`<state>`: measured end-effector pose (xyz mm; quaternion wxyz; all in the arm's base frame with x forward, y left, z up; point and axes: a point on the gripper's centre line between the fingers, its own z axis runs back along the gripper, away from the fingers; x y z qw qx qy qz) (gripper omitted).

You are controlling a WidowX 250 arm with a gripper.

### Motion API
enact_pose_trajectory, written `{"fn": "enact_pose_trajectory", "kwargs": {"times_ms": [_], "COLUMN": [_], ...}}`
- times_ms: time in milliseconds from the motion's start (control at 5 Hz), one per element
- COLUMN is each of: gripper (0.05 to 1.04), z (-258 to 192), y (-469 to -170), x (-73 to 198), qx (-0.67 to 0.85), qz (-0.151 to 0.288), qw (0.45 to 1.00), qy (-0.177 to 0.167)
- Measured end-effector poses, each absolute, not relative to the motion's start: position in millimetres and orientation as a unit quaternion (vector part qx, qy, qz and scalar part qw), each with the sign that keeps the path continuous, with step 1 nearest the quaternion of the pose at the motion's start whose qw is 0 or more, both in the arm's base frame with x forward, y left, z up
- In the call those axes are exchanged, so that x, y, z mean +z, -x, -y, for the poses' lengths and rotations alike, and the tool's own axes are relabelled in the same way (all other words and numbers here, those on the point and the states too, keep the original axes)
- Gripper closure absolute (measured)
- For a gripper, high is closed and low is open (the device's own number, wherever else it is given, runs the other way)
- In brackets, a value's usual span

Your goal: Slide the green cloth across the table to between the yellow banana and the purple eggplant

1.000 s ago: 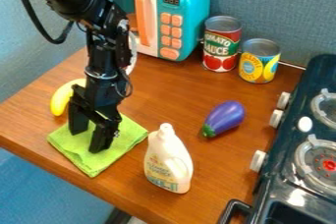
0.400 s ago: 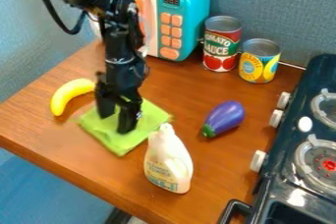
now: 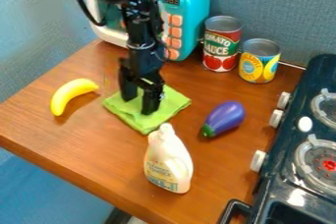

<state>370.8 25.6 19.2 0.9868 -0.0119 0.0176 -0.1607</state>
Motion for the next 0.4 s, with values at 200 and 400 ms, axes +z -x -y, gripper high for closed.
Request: {"fn": "enact_pose_trajectory", "kwargs": {"times_ms": [200,400], "gripper": [0.084,0.084], "z": [-20.7,-16.4], "y": [-385.5,-389.0], "x": [19.3,20.4], "qx": [-0.138,-0.078], "qz": [0.0,0.02], "qw": [0.99,0.996], "qy": [0.027,0.038]}}
